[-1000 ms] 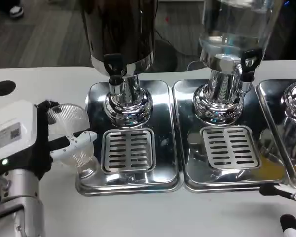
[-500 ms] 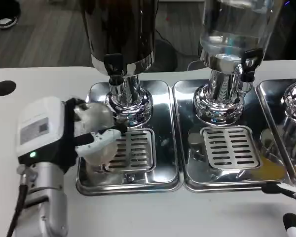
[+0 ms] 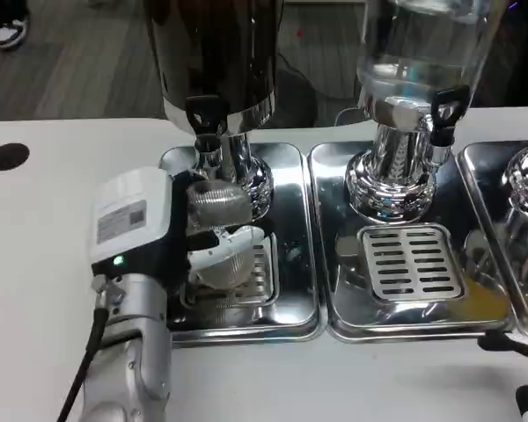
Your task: Grasp the cup under the faucet to collect the drink, then remove the cup.
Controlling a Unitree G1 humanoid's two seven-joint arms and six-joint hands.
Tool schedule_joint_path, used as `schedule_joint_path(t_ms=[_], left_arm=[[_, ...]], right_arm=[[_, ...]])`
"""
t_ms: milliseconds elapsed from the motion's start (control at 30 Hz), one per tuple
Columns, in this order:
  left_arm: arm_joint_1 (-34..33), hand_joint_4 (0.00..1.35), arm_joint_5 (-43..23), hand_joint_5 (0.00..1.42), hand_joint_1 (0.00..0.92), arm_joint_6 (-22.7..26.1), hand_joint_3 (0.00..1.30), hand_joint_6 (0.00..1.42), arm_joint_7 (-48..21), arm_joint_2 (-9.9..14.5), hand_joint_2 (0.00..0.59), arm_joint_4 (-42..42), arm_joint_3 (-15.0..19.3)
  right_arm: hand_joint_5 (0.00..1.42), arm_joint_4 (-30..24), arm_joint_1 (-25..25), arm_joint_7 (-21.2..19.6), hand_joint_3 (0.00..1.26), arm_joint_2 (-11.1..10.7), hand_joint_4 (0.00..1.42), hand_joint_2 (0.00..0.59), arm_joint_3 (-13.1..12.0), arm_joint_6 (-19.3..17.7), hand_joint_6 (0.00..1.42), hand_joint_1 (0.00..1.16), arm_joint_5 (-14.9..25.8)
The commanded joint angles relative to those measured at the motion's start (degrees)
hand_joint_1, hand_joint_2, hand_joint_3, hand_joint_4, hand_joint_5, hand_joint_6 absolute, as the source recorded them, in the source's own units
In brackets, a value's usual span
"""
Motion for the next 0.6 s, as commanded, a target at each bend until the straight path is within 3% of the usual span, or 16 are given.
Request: schedule_joint_path(t_ms=[33, 333, 600], left_arm=[[-2.06, 0.64, 0.53, 0.87, 0.254, -0.99, 0.52, 0.99, 1.46, -0.25, 0.068, 1.27, -0.7], [-1.86, 0.55, 0.74, 0.81, 0.068, -0.79, 0.41, 0.88, 0.88, 0.89, 0.007, 0.77, -0.5], [-1.01, 0.51, 0.64, 0.79, 0.043, -0.69, 0.39, 0.84, 0.79, 1.86, 0.008, -0.56, 0.07]], right_arm=[[0.14, 0.59, -0.27, 0.67, 0.31, -0.07, 0.2, 0.476, -0.19, -0.67, 0.08, 0.4, 0.82], [0.14, 0.26, -1.06, 0.85, 0.31, 0.26, 0.2, 0.476, 0.03, 0.19, 0.08, 0.4, 0.57], [0.15, 0.47, -1.7, 0.84, 0.31, 0.49, 0.2, 0.481, 0.38, 0.85, 0.08, 0.4, 0.37]])
